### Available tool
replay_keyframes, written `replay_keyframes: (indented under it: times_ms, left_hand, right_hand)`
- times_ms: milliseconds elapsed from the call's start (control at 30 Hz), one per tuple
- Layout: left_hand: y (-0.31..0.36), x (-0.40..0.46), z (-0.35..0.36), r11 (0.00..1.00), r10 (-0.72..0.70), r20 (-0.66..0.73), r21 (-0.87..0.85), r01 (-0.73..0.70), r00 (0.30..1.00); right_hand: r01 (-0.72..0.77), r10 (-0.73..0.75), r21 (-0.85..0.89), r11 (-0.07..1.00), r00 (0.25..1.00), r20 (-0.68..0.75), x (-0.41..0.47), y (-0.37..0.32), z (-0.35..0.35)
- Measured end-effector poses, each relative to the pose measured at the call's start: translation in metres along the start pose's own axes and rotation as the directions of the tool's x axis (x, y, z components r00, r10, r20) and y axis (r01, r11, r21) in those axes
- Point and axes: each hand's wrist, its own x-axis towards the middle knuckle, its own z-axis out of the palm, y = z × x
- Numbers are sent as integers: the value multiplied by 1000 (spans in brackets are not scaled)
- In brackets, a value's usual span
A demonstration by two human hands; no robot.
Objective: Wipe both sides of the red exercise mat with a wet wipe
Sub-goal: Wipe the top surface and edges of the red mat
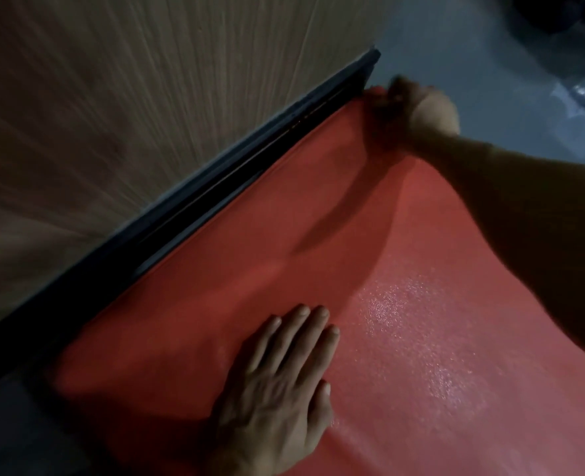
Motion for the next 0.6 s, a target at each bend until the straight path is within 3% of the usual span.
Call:
replay_keyframes:
  times_ms: [67, 100, 200, 300, 333, 367, 433, 500, 567, 600]
  left_hand:
    - [2, -1, 1, 1000, -1, -6, 10, 1, 1000]
    - [1, -2, 0, 1000, -1, -19, 3, 1, 1000]
    - [3, 0, 2, 1000, 8, -27, -6, -9, 1000]
    - [2, 0, 1, 1000, 9, -27, -12, -10, 1000]
    - [1, 1, -1, 1000, 13, -32, -14, -13, 999]
    - [1, 0, 0, 1000, 15, -35, -11, -16, 999]
    - [2, 0, 1, 1000, 17, -35, -3, -17, 999]
    - [1, -1, 2, 1000, 11, -31, 5, -11, 999]
    - [1, -2, 3, 1000, 9, -30, 5, -9, 1000]
    - [3, -3, 4, 1000, 9, -33, 5, -9, 999]
  right_hand:
    - [-118, 117, -18, 993, 993, -35, -13, 28, -4]
    - [-84, 84, 4, 996, 995, -54, -27, 31, -2]
    - [251, -253, 118, 961, 967, 8, -100, 9, 6]
    - [544, -595, 273, 793, 788, 160, -175, -18, 9]
    - [646, -683, 231, 727, 715, 152, -185, -17, 10]
    - [677, -704, 197, 709, 694, 151, -185, -11, 10]
    - [546, -555, 109, 830, 828, 75, -163, 5, 6]
    - [223, -223, 2, 975, 974, -28, -130, 33, 3]
    - [-21, 22, 18, 1000, 998, -67, -117, 38, 0]
    - [-18, 21, 50, 999, 998, -67, -124, 30, 2]
